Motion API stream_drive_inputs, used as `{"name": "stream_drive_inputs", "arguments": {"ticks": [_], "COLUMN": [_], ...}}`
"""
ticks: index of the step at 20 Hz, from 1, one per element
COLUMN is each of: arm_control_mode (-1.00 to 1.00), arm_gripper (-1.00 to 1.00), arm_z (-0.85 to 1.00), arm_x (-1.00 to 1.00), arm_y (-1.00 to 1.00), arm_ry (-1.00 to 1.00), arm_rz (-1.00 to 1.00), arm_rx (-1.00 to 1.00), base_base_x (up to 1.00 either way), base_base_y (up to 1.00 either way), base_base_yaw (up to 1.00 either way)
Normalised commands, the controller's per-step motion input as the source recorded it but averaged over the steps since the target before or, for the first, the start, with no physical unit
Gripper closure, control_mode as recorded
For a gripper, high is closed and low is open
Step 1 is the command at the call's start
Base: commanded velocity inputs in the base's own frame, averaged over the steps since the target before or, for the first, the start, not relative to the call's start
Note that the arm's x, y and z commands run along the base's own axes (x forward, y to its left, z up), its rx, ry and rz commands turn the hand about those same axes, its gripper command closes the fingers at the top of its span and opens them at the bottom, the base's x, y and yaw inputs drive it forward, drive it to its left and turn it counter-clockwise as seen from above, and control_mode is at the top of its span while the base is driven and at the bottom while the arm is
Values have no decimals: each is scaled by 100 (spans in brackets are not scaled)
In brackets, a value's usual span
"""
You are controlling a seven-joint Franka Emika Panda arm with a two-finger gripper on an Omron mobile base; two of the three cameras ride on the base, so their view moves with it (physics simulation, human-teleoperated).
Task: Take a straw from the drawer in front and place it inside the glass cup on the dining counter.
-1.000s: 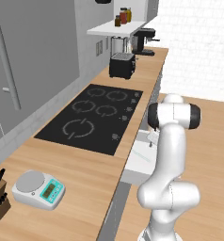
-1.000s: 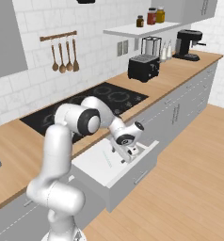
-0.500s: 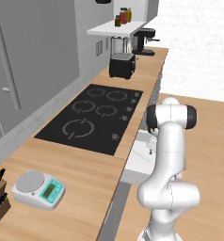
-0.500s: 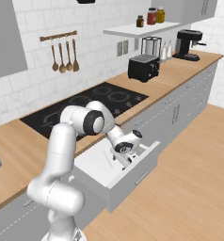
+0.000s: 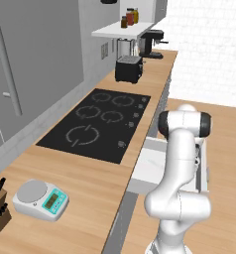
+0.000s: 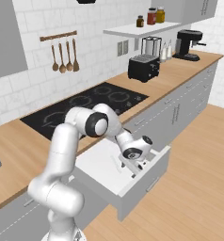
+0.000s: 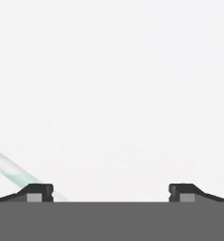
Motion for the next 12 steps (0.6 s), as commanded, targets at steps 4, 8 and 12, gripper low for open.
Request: {"name": "stream_drive_inputs", "arguments": {"ticks": [4, 8, 12], "arm_control_mode": [-100, -100, -100], "arm_gripper": [-100, -100, -100], "arm_z": [0, 0, 0], "arm_x": [-13, -15, -19], "arm_y": [-92, -92, -88], "arm_ry": [-3, 0, -1], "arm_rz": [8, 8, 9], "arm_rx": [0, 0, 0], "base_base_x": [0, 0, 0], "base_base_y": [0, 0, 0], "base_base_yaw": [0, 0, 0]}}
